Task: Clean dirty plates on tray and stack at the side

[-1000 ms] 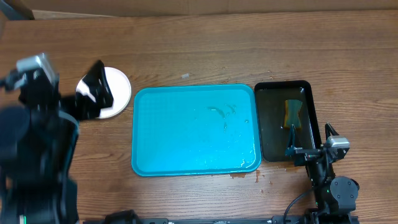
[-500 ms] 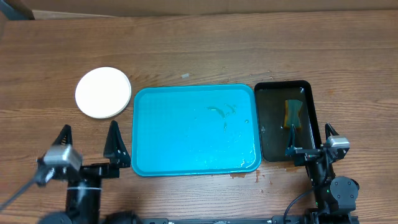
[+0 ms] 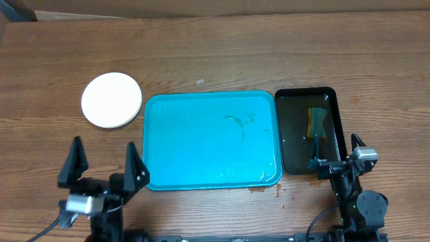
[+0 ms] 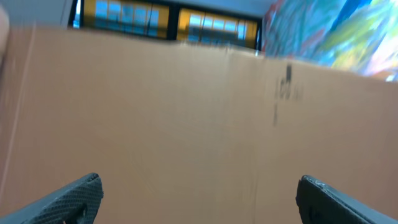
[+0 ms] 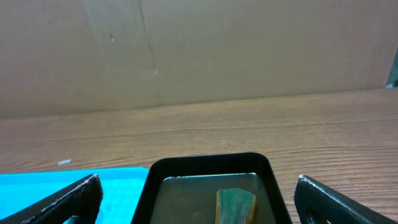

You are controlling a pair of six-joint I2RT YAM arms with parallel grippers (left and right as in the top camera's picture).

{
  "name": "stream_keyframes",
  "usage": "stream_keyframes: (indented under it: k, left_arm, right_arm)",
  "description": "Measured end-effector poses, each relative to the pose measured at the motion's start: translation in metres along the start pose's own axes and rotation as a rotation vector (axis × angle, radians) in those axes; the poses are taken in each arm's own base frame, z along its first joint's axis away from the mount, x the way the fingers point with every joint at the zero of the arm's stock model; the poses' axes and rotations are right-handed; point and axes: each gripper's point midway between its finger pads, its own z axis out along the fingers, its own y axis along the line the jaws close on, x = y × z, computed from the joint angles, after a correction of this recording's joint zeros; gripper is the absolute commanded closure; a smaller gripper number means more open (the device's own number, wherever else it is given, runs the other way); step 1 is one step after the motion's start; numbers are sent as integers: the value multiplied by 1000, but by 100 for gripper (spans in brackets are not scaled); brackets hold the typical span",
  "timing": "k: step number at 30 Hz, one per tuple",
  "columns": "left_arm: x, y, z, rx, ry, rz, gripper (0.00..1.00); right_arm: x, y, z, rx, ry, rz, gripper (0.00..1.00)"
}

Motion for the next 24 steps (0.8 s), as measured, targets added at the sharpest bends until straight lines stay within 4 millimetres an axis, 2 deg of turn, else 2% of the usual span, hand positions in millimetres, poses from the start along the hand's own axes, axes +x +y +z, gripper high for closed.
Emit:
stream_keyframes:
  k: [9,15,24]
  left_arm:
    - [83,21,-12,-64,162,-25,0]
    - [122,31,-23,-98,250,-33,0]
    - [195,45,-56,-178,562,-62,0]
  right_arm:
    - [0,0,0,0,0,0,0]
    - [0,0,0,0,0,0,0]
    - [0,0,0,0,0,0,0]
